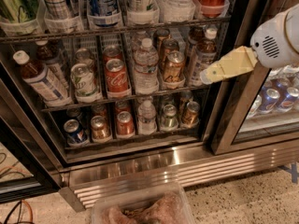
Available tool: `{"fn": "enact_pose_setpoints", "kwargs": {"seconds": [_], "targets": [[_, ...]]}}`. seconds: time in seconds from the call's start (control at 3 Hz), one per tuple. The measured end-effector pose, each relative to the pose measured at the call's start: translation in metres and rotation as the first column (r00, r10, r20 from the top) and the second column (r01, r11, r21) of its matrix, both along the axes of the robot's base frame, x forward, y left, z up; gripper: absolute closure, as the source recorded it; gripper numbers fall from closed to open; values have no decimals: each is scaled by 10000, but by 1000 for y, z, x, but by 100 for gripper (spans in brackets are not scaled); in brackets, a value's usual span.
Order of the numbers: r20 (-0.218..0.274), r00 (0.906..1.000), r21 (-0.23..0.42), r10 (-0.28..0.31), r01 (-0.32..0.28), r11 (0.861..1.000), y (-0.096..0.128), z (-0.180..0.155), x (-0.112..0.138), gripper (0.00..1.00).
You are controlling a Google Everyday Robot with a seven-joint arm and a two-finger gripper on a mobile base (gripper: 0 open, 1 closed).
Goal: Pick coke can from top shelf of fridge
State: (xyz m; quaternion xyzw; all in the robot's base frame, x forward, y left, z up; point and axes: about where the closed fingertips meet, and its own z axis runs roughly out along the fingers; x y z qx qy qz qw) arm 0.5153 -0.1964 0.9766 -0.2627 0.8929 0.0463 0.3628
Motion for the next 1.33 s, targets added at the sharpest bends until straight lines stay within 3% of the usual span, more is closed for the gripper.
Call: {"fn": "enact_pose_setpoints", "kwargs": {"seconds": [0.33, 0.67, 1.33], "targets": [[733, 9973, 367, 62, -89, 9993, 16, 9, 11, 0], [1715, 9847, 903, 312, -472, 9948, 41, 24, 25, 4], [2759, 9604, 1277, 386, -764, 9889, 61, 43, 36, 31]]}}
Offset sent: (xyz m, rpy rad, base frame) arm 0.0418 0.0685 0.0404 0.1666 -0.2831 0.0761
